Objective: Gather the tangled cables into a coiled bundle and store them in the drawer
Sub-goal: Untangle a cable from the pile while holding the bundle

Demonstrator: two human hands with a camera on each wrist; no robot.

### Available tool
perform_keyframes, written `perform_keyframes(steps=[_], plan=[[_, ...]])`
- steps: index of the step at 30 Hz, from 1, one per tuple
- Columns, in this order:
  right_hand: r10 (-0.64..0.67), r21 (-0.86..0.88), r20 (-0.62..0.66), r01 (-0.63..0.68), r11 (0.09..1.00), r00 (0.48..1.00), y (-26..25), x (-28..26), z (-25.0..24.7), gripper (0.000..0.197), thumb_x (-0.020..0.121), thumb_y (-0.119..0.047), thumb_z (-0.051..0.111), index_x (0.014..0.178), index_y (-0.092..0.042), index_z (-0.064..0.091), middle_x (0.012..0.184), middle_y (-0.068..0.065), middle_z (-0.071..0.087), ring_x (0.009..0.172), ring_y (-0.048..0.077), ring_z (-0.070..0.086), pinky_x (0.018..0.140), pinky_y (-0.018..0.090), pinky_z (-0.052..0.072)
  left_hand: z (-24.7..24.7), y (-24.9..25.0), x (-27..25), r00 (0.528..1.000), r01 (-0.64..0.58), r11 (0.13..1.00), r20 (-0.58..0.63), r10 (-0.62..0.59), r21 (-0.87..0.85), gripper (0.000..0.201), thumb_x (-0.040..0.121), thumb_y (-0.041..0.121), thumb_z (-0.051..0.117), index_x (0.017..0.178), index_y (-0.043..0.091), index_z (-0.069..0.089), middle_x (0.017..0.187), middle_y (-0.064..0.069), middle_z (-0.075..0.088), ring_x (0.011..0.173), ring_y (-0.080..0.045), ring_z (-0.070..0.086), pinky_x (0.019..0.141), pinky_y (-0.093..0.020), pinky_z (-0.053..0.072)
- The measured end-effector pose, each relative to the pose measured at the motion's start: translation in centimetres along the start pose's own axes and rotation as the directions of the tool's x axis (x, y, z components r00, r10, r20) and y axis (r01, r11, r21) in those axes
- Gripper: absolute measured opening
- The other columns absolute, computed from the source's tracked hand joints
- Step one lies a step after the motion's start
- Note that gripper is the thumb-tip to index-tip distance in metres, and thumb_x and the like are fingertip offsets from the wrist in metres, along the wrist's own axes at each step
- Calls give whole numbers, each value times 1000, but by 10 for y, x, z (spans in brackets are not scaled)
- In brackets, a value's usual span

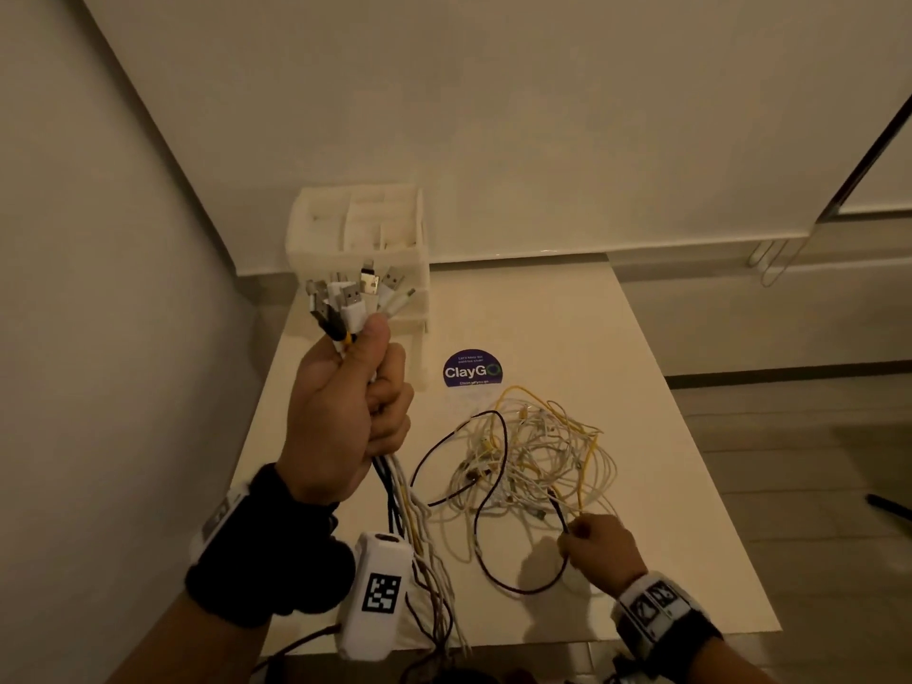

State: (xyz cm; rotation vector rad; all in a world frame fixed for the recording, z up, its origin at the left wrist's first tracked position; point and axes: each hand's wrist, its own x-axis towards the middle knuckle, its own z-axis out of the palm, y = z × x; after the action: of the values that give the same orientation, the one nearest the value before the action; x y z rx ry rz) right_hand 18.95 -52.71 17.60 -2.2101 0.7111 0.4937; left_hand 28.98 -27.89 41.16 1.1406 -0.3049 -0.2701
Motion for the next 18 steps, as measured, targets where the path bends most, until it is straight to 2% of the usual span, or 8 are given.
perform_keyframes(steps=[2,5,7,10,12,13,15,18], plan=[[-90,332,-7,87,939,996,-24,-20,-20,19,88,-15,64,76,-2,71,74,11,74,76,27,69,67,36,54,-5,-6,5,999,30,999,-27,-30,-11,40,99,32,42,63,15,33,50,2,25,32,-7,18,38,-12,17],[-191,700,9,131,702,981,-64,-46,-52,19,94,-9,57,92,9,64,71,22,68,67,33,66,65,37,54,-7,-16,9,997,55,998,-51,-56,-22,41,94,32,48,61,14,30,49,3,25,34,-7,16,39,-12,18],[-217,800,65,79,595,974,-87,-54,-64,19,96,-8,53,97,10,61,66,19,58,57,31,57,58,38,51,-3,-22,11,997,53,999,-56,-53,-10,40,91,29,51,61,13,30,49,2,24,35,-8,15,39,-12,17],[-221,893,139,-26,448,965,-115,-59,-72,14,96,-11,52,94,1,58,62,9,48,46,20,40,51,33,38,2,-27,15,995,76,997,-62,-75,20,38,89,27,55,63,13,30,50,1,21,36,-9,13,40,-12,18],[-288,944,164,-66,323,944,-136,-65,-77,11,94,-12,53,95,-2,56,61,6,45,43,15,32,48,30,33,3,-28,17,993,92,995,-77,-88,48,39,89,24,58,63,14,30,51,1,19,36,-8,13,40,-12,19],[-332,956,140,-39,292,933,-145,-68,-80,12,91,-13,54,96,-2,56,62,6,44,43,14,31,47,29,32,3,-30,18,992,102,992,-86,-96,68,41,91,22,60,63,15,31,51,1,19,37,-9,13,40,-12,19],[-421,951,38,96,293,906,-163,-78,-82,21,86,-16,59,97,1,57,63,8,45,43,15,32,47,29,32,5,-32,19,989,113,988,-106,-102,108,41,92,23,61,62,17,33,52,-1,18,39,-9,13,41,-13,17],[-499,838,-158,383,388,852,-185,-95,-78,21,86,-16,62,97,3,61,70,12,56,45,22,44,47,32,37,10,-33,19,989,117,982,-104,-102,152,38,84,33,66,60,20,40,54,-4,18,43,-11,13,41,-17,16]])
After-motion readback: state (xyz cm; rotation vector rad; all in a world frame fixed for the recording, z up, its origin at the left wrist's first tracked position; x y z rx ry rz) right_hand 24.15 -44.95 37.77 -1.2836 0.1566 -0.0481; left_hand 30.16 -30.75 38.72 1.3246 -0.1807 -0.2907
